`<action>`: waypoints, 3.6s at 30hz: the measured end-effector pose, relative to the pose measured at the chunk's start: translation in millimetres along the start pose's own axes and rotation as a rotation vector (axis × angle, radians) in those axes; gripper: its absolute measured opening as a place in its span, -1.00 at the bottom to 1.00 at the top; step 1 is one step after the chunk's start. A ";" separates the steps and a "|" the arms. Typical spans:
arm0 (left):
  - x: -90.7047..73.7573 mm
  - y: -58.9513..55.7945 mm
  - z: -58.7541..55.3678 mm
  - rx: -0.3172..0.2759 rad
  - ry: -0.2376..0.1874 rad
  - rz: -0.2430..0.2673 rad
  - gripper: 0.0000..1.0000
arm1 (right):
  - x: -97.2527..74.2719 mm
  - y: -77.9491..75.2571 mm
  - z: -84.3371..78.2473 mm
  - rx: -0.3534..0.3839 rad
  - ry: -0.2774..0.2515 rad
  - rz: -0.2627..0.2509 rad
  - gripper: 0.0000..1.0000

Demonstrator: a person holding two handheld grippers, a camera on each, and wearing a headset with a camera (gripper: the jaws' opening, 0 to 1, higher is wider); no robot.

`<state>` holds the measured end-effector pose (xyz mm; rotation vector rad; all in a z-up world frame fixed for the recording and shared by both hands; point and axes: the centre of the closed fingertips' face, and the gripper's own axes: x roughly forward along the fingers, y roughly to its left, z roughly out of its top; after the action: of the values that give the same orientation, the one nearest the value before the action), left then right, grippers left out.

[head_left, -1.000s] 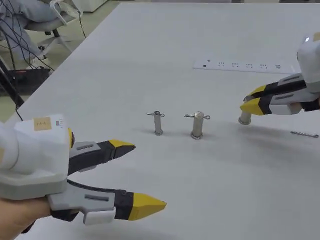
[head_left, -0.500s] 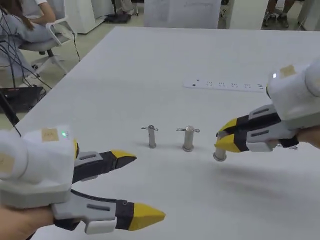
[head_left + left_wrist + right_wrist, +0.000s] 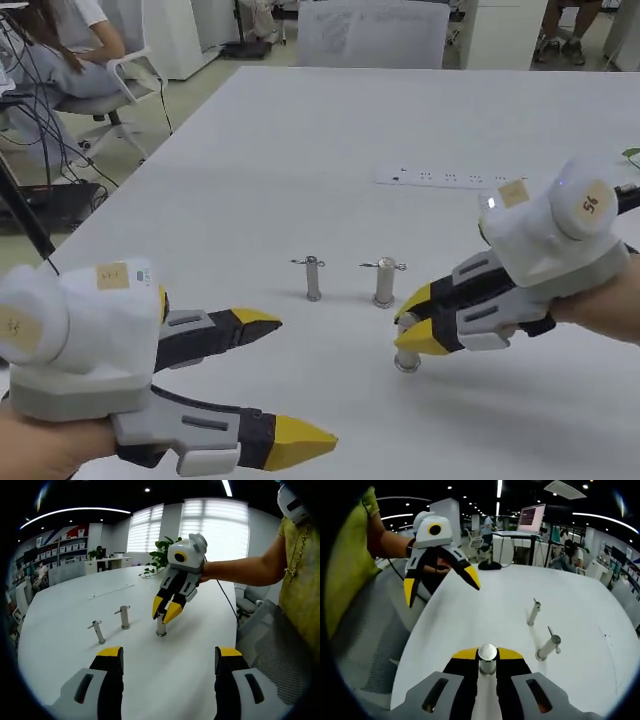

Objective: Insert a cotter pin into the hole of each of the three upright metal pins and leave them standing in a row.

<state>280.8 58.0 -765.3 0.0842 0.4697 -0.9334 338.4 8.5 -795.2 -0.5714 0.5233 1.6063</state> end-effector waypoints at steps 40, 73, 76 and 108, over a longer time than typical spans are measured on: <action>11.0 -6.5 -6.6 -0.016 0.052 -0.016 0.41 | 14.2 11.5 -20.0 -0.093 -0.001 0.136 -0.65; 10.1 -12.0 -2.5 0.001 0.063 -0.021 0.35 | 10.0 5.7 -18.0 -0.070 -0.022 0.048 -0.71; 9.6 -12.3 -3.5 0.000 0.063 -0.021 0.34 | 10.1 3.6 -18.2 -0.065 -0.024 0.035 -0.72; 12.0 -18.1 5.4 0.024 0.045 -0.032 0.32 | 13.5 -7.9 -15.8 0.002 0.025 -0.245 -0.71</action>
<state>274.4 36.7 -763.2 0.1197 0.5026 -0.9701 346.0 9.8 -816.0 -0.6295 0.4548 1.3675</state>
